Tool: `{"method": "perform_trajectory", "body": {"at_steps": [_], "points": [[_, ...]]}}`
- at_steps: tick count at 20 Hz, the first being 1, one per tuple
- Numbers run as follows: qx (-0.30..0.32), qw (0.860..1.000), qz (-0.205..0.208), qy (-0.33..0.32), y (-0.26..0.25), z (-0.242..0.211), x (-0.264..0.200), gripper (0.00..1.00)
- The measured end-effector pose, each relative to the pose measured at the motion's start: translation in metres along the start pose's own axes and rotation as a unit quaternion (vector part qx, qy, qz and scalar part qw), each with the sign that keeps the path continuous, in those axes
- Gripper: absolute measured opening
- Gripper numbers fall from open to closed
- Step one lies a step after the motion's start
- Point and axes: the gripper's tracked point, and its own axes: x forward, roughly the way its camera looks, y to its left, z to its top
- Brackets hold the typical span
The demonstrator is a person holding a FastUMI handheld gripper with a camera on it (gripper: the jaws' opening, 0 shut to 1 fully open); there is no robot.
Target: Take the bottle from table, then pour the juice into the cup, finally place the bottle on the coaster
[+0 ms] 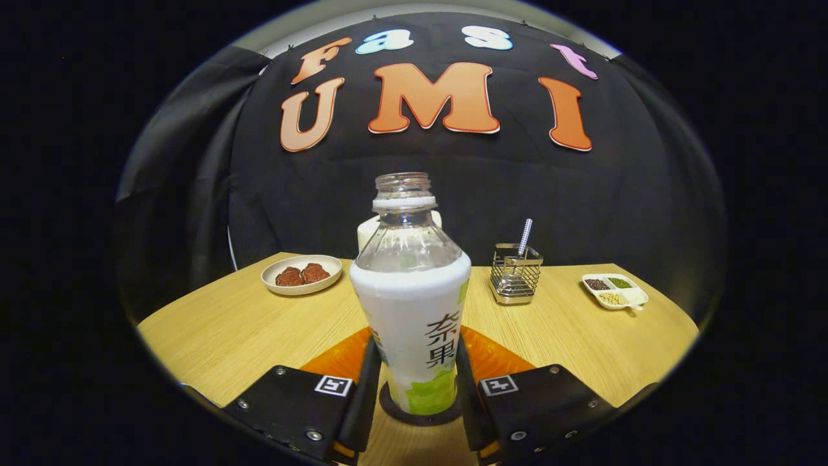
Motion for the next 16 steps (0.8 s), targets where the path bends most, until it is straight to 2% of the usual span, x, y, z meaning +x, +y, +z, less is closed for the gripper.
{"method": "perform_trajectory", "body": {"at_steps": [6, 11, 14, 16], "points": [[0.009, 1.0, -0.005, 0.005, -0.003, -0.004, 0.004, 0.57], [0.036, 0.999, -0.015, 0.028, -0.013, -0.008, 0.0, 0.67], [0.057, 0.998, -0.008, 0.023, -0.014, 0.004, -0.011, 0.83], [0.053, 0.999, -0.007, 0.01, -0.019, 0.018, -0.025, 0.89]]}}
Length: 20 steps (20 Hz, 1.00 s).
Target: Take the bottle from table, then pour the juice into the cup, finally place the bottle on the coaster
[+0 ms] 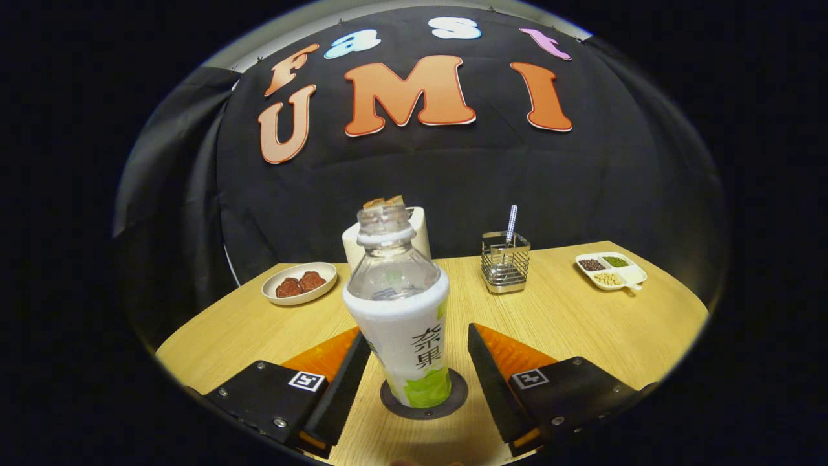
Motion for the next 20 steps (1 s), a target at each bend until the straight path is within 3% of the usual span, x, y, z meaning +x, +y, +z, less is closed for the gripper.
{"method": "perform_trajectory", "body": {"at_steps": [4, 14, 20], "points": [[-0.011, 0.999, -0.005, -0.04, -0.009, 0.042, -0.043, 0.96], [-0.031, 0.989, 0.046, -0.137, 0.002, 0.156, -0.18, 0.96], [-0.067, 0.977, 0.038, -0.196, -0.007, 0.201, -0.265, 0.97]]}}
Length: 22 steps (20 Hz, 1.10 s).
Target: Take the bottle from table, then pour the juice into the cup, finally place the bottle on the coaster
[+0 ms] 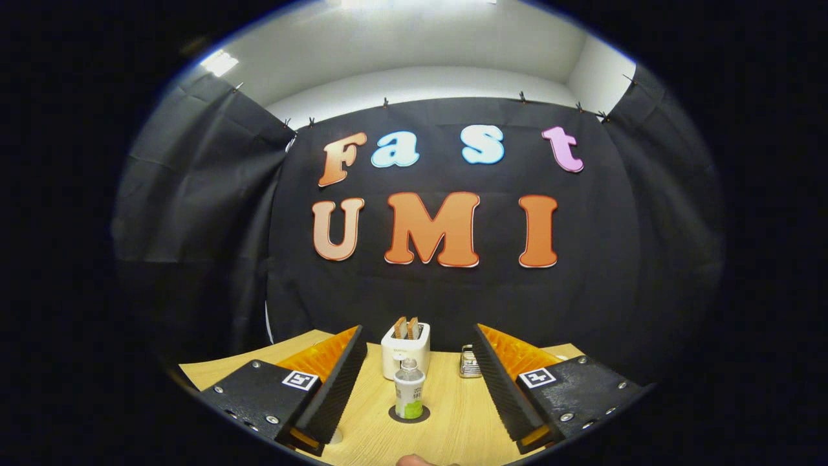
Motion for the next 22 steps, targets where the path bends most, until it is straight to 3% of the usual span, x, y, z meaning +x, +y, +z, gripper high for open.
{"method": "perform_trajectory", "body": {"at_steps": [3, 7, 11, 17, 22], "points": [[0.009, 0.999, 0.001, -0.035, -0.003, 0.02, -0.028, 0.97], [0.02, 0.999, -0.008, -0.033, -0.018, 0.013, -0.06, 0.97], [0.032, 0.998, -0.04, -0.044, -0.05, 0.028, -0.086, 0.97], [0.12, 0.987, -0.088, -0.063, -0.078, 0.01, -0.115, 0.97], [0.093, 0.987, -0.112, -0.068, -0.1, 0.009, -0.126, 0.97]]}}
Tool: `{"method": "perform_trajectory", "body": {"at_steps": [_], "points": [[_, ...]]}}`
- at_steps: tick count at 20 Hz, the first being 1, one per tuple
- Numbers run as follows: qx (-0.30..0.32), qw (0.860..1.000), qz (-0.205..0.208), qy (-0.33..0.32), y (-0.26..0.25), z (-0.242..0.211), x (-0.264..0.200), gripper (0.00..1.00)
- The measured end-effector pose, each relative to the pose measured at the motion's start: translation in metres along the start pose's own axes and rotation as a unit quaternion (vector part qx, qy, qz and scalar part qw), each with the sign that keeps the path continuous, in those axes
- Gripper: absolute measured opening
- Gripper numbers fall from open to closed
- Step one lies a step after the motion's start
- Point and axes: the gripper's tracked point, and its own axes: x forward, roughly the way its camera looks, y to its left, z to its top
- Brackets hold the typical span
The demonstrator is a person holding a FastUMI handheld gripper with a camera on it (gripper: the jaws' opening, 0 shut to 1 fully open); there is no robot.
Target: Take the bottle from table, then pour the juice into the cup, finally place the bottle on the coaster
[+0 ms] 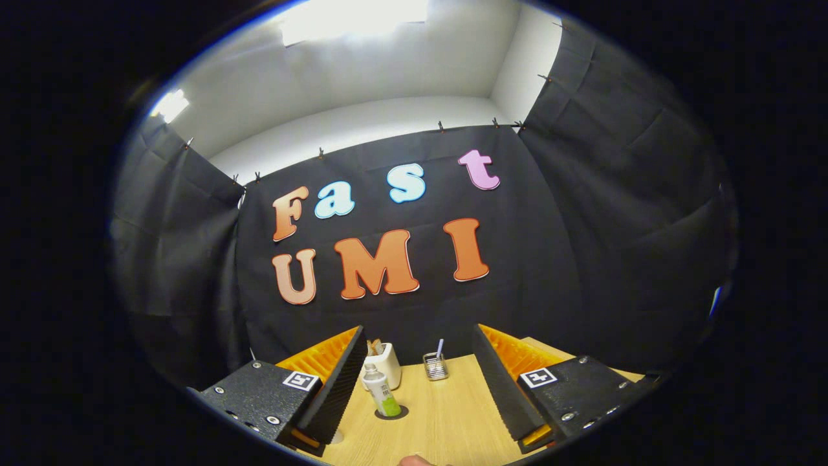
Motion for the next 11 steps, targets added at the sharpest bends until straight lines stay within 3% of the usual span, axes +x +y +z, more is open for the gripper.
{"method": "perform_trajectory", "body": {"at_steps": [11], "points": [[-0.067, 0.998, 0.007, -0.018, 0.019, 0.009, -0.011, 0.97]]}}
